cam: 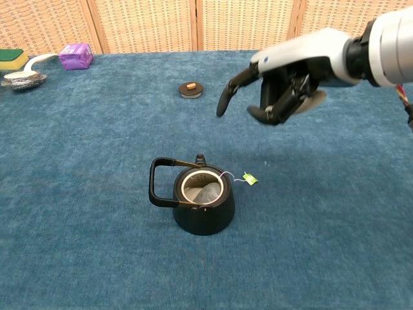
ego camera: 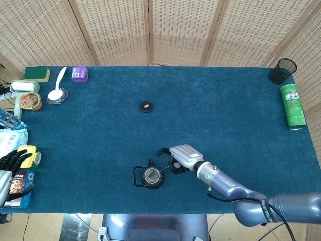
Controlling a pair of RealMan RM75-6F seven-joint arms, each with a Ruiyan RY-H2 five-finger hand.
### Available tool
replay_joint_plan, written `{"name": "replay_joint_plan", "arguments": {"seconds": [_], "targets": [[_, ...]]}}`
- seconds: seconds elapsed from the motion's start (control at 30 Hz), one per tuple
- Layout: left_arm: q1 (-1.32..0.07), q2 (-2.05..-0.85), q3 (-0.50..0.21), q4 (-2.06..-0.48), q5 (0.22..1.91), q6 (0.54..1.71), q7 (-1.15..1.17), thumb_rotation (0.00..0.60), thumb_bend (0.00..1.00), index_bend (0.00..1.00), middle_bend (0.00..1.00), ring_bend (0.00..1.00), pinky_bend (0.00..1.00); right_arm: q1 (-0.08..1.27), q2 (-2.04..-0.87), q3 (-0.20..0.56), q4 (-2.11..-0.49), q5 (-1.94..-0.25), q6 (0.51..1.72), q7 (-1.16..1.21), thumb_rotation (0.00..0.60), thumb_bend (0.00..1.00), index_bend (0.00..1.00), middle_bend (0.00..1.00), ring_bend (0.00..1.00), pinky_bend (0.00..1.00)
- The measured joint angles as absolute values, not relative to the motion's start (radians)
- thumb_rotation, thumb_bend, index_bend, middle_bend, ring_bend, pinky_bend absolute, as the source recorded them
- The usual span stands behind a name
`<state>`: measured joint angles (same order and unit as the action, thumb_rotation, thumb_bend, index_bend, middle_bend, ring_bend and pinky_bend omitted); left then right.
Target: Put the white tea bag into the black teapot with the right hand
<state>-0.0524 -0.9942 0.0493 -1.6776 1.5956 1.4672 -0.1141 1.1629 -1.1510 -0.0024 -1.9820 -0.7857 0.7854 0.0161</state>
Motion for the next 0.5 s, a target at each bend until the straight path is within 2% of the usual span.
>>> {"name": "replay_joint_plan", "arguments": {"seconds": [0.3,0.5], "targets": [[-0.06,-1.001,0.045,-1.688,1.583,1.452,-0.098,0.6,0.26,0.13,0.1,0.0,0.09,1.012,-1.228,0.01,-1.925,-0.863,1.106,-0.128,0.6,0.67,0.25,1.0,1.0,1.0],[-0.065,-1.008,0.042,-1.692,1.567,1.438,-0.087,0.6,0.26,0.13,0.1,0.0,0.09,0.919,-1.274,0.005,-1.873,-0.892,1.251,-0.259,0.6,0.66,0.25,0.9,0.98,0.99]]}}
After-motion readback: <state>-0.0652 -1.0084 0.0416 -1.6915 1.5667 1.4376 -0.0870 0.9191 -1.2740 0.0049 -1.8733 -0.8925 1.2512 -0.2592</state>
